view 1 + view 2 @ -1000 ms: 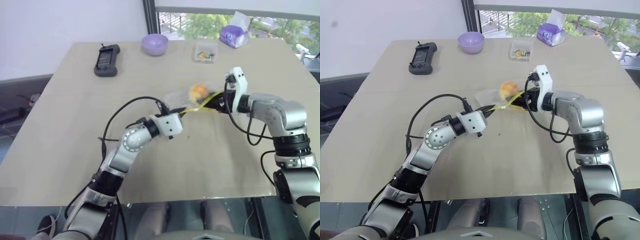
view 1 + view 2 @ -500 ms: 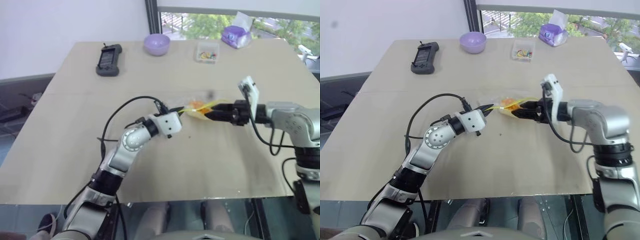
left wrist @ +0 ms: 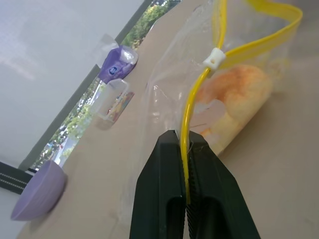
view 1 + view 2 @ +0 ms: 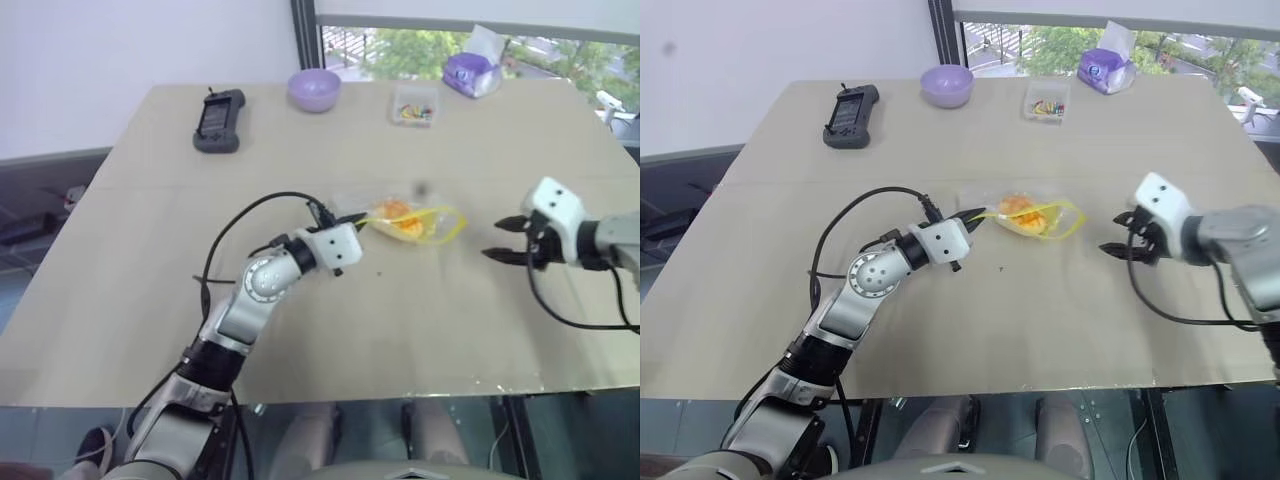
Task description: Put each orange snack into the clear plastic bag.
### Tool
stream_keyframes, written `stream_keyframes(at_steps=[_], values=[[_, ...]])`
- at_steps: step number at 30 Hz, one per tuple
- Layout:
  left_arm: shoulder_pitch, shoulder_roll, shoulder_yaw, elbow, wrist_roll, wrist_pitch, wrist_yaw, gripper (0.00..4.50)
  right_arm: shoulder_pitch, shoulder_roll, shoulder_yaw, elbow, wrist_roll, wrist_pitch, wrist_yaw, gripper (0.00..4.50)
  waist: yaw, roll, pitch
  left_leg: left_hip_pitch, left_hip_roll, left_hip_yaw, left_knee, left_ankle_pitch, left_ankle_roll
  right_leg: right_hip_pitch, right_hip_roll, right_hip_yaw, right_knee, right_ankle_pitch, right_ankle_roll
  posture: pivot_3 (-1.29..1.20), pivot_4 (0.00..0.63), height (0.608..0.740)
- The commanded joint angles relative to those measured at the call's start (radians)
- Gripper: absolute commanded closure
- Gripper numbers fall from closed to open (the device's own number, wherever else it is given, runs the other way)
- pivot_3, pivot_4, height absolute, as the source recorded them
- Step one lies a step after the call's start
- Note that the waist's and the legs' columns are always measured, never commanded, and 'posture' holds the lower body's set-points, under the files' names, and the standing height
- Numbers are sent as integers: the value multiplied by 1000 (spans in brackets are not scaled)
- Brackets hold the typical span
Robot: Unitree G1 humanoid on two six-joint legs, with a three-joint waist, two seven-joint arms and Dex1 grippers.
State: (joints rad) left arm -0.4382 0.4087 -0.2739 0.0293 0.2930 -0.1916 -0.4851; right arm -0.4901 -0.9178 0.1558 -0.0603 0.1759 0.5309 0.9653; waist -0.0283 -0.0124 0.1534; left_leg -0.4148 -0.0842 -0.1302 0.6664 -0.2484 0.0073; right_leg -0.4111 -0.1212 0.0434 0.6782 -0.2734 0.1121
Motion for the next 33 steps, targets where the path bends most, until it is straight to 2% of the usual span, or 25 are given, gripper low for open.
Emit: stream_keyframes(at_steps=[1, 5, 10, 13, 15, 16, 18, 25, 33], values=[[-7, -3, 14, -30, -6, -5, 6, 4500, -54, 35, 31, 12, -90, -78, -59, 1530, 0, 0, 0, -1, 0, 0, 0, 0, 0, 0, -2, 0, 0, 0, 0, 0, 150, 740], [-5, 0, 15, -34, -7, -2, 4, 4500, -106, 97, 63, 86, -178, -181, -122, 1530, 11, 0, 0, -1, -1, -1, 1, 0, 0, 0, -2, 0, -1, 0, 0, 0, 150, 740], [1, 0, 14, -43, -8, 3, 3, 4500, -126, 119, 30, 117, -198, -230, -124, 1530, 16, 0, 0, -1, -1, -1, 1, 0, 0, 0, -1, -1, -1, 0, 0, 0, 150, 740], [2, -2, 12, -45, -8, 4, 3, 4500, -116, 118, 25, 106, -198, -240, -112, 2423, 14, 0, 0, -1, -1, -1, 1, 0, 0, 0, -1, -1, -1, 0, 0, 0, 150, 740], [2, -3, 11, -43, -8, 4, 3, 4500, -105, 111, 29, 100, -203, -244, -100, 3252, 12, 0, 0, -1, -1, -1, 0, 0, 0, 0, -1, -1, -1, 0, 0, 0, 150, 740], [1, -3, 11, -41, -8, 3, 3, 4500, -99, 109, 29, 99, -205, -247, -97, 3931, 13, 0, 0, -1, -1, -1, 0, 0, 0, 0, -1, -1, -1, 0, 0, 0, 150, 740], [0, -4, 12, -40, -8, 3, 3, 4500, -92, 109, 27, 96, -207, -250, -92, 4442, 14, 0, 0, -1, -1, -1, 0, 0, 0, 0, -1, -1, -1, 0, 0, 0, 150, 740], [-5, 3, 20, -36, -9, 9, 1, 4500, -105, 112, 26, 95, -219, -262, -94, 4442, 13, 0, 0, -1, -1, -1, 0, 0, 0, 0, -1, 0, -1, 0, 0, 0, 150, 740], [-183, -24, 143, 52, -11, 85, 148, 4500, -301, 80, -50, 212, -284, -330, -202, 4442, 14, 0, 1, -1, -2, -1, 1, 0, 0, 0, -1, -1, -1, 0, 0, 0, 150, 740]])
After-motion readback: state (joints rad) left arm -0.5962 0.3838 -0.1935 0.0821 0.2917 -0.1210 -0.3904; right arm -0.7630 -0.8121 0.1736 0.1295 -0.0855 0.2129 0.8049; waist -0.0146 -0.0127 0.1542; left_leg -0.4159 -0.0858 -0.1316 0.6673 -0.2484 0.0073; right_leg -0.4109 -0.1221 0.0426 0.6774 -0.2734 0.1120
